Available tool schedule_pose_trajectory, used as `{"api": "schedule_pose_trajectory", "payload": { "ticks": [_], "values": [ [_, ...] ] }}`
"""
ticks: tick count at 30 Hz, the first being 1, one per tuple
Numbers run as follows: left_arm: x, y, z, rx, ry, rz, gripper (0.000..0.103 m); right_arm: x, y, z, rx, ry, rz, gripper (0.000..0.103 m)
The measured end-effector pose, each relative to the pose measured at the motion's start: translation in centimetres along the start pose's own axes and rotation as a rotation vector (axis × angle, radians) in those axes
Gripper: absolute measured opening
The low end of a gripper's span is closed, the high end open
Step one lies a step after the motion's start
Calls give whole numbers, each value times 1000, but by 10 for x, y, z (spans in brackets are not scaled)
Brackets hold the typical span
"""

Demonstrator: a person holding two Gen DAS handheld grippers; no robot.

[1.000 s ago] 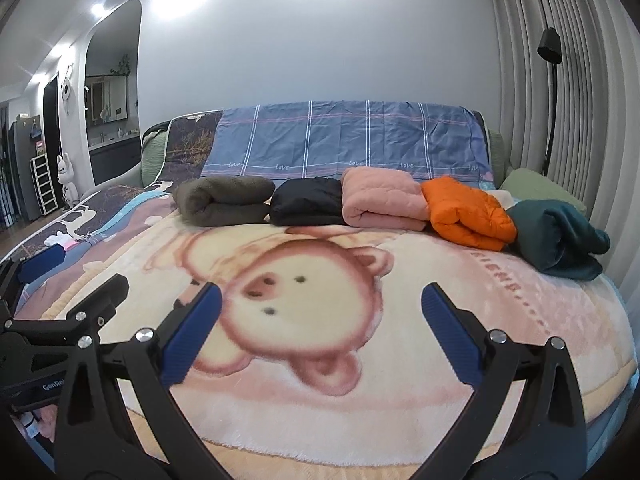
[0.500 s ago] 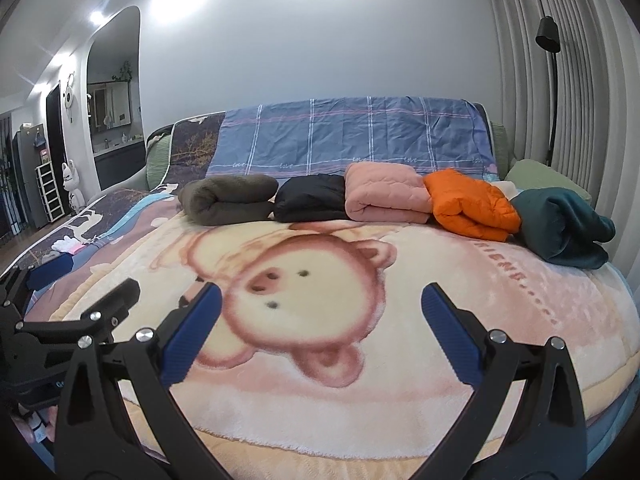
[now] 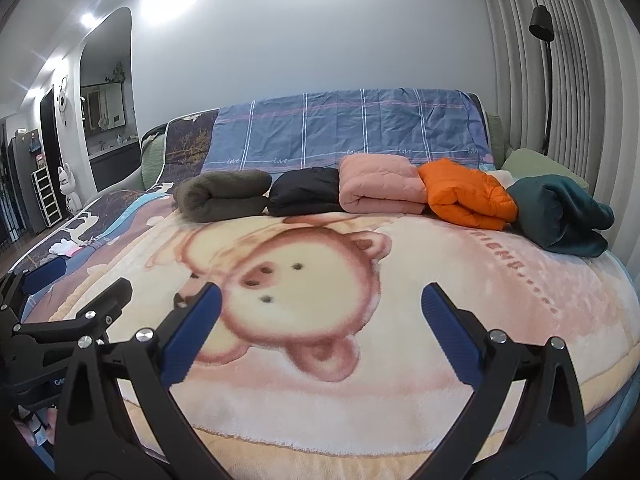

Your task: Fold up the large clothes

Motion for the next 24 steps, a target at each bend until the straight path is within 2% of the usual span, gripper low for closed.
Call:
{"api": "schedule_pose_trajectory", "payload": {
  "ticks": [24],
  "values": [
    [4, 4, -4, -12, 4, 2, 102, 2, 6, -7, -12, 15, -7, 101]
  ]
}}
Point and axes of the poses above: each gripper's, at about its wrist camera, not at the fingertips, and y roughly the way its jaws point, x to its right, z to its top, the point moved 2 cm from there along y, roughly the way its jaws point, and after that the axes turned 15 degrees about z, right-handed, at the moved point
